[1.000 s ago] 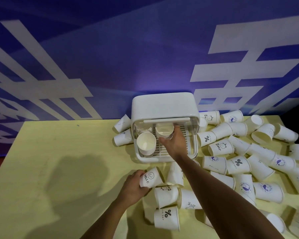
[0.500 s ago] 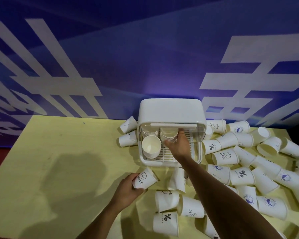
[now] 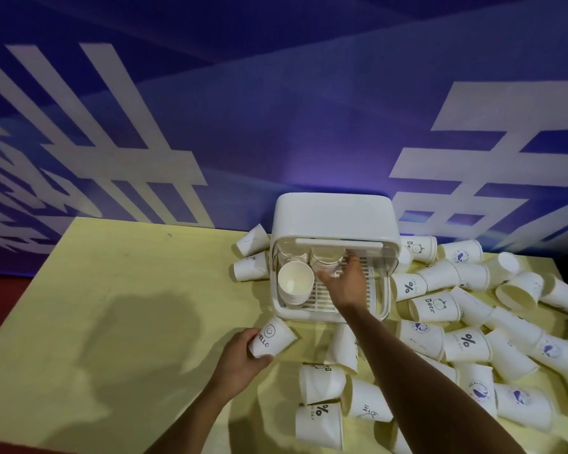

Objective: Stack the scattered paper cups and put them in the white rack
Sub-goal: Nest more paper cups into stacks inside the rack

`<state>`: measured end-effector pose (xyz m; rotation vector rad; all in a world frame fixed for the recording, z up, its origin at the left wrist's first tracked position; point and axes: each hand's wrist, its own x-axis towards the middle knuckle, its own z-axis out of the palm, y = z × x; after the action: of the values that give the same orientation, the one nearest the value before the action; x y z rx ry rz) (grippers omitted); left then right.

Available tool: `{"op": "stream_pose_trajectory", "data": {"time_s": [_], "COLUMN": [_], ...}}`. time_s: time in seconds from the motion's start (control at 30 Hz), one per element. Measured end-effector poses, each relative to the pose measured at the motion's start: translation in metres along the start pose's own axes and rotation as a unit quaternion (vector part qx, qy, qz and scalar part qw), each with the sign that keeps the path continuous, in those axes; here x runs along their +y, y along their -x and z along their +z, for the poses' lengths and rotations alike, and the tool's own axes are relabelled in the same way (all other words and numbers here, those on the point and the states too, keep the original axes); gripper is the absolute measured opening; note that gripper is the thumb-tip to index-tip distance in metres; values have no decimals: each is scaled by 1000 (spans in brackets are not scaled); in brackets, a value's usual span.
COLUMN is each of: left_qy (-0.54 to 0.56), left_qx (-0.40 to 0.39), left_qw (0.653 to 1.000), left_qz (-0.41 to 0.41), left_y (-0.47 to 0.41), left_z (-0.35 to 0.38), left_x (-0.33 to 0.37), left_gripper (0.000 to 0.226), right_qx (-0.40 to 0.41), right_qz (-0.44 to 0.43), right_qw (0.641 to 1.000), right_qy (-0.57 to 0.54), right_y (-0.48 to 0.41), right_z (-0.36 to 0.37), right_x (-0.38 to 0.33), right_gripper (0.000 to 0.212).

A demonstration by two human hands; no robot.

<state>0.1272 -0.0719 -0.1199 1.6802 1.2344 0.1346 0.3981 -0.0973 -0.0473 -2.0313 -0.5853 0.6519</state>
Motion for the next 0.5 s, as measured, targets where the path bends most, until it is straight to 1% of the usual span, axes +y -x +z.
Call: {"op": "stream_pose_trajectory", "data": {"time_s": [0.03, 0.07, 0.17, 0.33, 0.43, 0.5], "left_qy": [7, 18, 61, 113, 144, 160], "left_qx": [5, 9, 17, 20, 20, 9], "left_qw": [1000, 1000, 997, 991, 987, 985], "left_qz": [-5, -13, -40, -66, -66, -56], "left_y": [-1, -2, 1, 7, 11, 15], "left_z": [-1, -1, -5, -17, -26, -34], "left_x": [-1, -1, 2, 8, 11, 13], "left_gripper": [54, 53, 46, 48, 51, 51], "right_qx": [13, 21, 23, 9, -25, -75], "right_qz": [3, 5, 10, 17, 17, 36], "right_qw": [1000, 1000, 999, 999, 999, 997], "right_qy": [-3, -11, -47, -37, -27, -11], "right_y": [7, 16, 45, 90, 111, 120], "right_z": [-1, -1, 0, 12, 23, 32], "right_x": [1, 2, 9, 15, 16, 12], "right_gripper": [67, 66, 52, 33, 25, 25]}}
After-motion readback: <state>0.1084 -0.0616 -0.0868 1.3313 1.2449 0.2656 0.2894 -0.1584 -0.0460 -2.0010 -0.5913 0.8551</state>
